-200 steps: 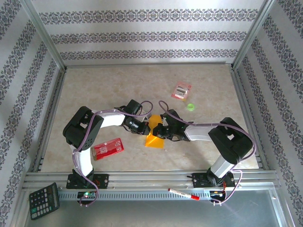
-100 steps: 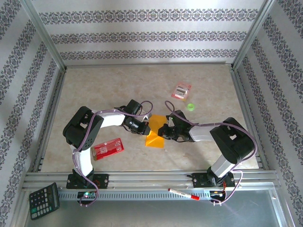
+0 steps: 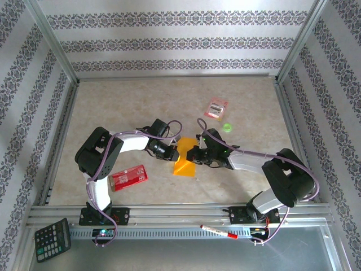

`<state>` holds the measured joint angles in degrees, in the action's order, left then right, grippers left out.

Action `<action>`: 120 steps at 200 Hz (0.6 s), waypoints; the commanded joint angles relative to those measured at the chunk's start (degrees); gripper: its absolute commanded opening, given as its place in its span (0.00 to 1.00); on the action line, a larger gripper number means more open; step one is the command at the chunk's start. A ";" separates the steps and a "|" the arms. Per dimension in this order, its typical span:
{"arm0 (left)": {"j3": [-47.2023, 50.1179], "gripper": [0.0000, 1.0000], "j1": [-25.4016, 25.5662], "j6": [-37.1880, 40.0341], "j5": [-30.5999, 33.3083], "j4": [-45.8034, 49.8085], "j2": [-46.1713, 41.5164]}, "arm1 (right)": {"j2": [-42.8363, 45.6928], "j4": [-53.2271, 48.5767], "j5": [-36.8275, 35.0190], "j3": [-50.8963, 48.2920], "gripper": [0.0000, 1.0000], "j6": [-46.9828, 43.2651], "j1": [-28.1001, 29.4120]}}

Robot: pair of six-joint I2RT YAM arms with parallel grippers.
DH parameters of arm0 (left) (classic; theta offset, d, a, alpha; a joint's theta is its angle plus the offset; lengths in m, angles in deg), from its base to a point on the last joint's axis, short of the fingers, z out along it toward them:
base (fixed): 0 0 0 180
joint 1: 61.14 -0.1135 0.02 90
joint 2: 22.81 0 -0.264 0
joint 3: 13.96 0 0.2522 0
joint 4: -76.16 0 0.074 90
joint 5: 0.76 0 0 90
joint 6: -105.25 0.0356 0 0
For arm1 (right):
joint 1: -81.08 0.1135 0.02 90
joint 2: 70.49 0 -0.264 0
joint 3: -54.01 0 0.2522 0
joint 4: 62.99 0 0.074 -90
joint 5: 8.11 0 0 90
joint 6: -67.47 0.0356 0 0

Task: Fold a paper plane with a square sheet of paper (pick it up from the middle)
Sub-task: Fold the triangle a second time at the center of the table.

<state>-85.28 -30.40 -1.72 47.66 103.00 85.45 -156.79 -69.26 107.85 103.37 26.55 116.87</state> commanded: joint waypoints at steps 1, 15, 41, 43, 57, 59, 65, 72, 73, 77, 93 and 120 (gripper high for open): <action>1.43 0.00 -0.12 0.89 6.69 4.84 2.30 | -3.21 0.05 -0.52 2.59 0.00 -0.39 1.00; 1.39 0.00 -0.15 0.96 6.73 5.02 2.30 | -5.07 0.54 -0.13 3.48 0.00 -0.52 1.04; 1.27 0.00 -0.14 0.94 6.65 5.02 2.17 | -7.92 0.82 0.04 4.18 0.00 -1.46 0.43; 1.28 0.00 -0.13 0.90 6.64 5.02 2.16 | -8.05 0.92 0.10 4.10 0.00 -1.47 0.31; 1.27 0.00 -0.16 0.95 6.60 5.04 2.13 | -9.04 1.33 0.23 3.49 0.00 -1.95 -0.26; 1.28 0.00 -0.16 0.90 6.58 5.03 2.08 | -9.16 1.31 0.23 3.44 0.00 -2.01 -0.34; 1.26 0.00 -0.08 0.92 6.68 5.10 2.08 | -9.47 1.45 0.40 3.11 0.00 -2.12 -0.67; 1.13 0.00 -0.12 0.96 6.69 5.27 2.04 | -9.84 1.68 0.58 2.63 0.00 -2.15 -1.05; 1.13 0.00 -0.14 0.92 6.65 5.28 2.08 | -9.89 1.71 0.63 2.55 0.00 -2.19 -1.06; 1.13 0.00 -0.15 0.96 6.68 5.29 2.03 | -9.92 1.80 0.63 2.28 0.00 -2.27 -1.22; 1.03 0.00 -0.08 0.93 6.61 5.33 1.95 | -10.36 1.88 0.27 1.06 0.00 -2.74 -1.66; 0.86 0.00 -0.15 0.94 6.61 5.46 1.86 | -11.08 2.78 0.46 -0.50 0.00 -2.75 -2.24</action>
<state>-85.28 -30.38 -1.72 47.66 103.03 85.45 -166.30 -66.77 108.68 104.92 25.20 115.30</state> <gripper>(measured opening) 0.049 0.040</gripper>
